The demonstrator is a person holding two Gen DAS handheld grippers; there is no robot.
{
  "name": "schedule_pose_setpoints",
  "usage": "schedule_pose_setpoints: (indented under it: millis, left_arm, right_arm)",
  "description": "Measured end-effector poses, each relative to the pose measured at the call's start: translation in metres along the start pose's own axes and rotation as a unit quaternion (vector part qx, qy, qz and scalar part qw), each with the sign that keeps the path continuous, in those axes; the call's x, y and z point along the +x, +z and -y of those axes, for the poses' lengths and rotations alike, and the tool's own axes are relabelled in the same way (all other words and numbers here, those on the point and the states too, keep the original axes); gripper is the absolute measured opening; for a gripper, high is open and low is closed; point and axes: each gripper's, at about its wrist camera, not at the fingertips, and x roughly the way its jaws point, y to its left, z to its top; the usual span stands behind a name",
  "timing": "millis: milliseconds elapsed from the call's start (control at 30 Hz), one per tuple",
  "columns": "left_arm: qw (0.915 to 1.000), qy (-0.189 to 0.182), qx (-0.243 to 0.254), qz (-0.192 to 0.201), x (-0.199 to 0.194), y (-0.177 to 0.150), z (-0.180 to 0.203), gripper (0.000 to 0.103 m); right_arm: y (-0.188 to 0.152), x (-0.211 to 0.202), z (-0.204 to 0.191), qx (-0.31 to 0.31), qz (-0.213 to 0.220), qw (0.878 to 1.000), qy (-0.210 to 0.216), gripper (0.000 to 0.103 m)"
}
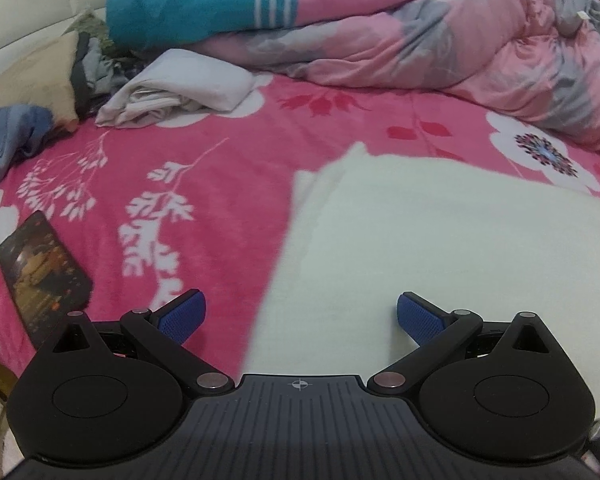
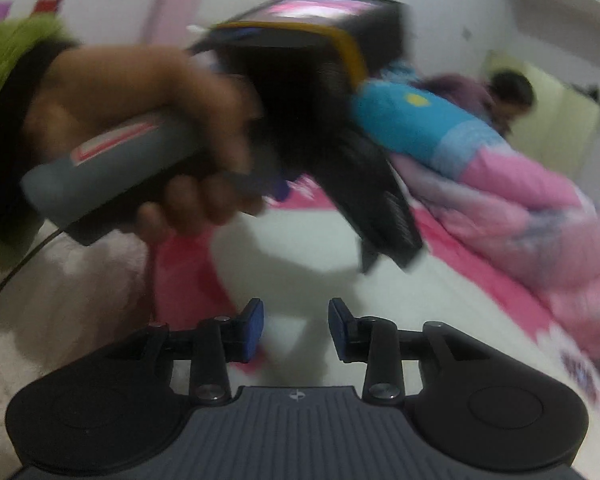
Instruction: Fold clothes
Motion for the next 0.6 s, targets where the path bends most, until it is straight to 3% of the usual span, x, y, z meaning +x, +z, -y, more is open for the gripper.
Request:
schedule_pose_setpoints:
  millis: [133,300,600]
  left_arm:
    - [0.9996,-0.007,-0.029,0.004,0.0,0.001,-0.026,0.102]
    - [0.9962,-0.025,-0.081,0.022,-0.002,0.0,-0.071,0.1]
    - [0.9875,-0.078,-0.137,0.006,0.002,-0.009,-0.106,0.09]
  right_arm:
    - [0.008,0.02,-0.024,-0.076,-0.007,0.997,-0.002,0.043]
    - [0.002,0.033,-0.047,-0.169,-0.026,0.984,-0.044,0.043]
    - [0.005,0.042,-0.06,-0.206,-0.036,0.974,-0.082,0.043]
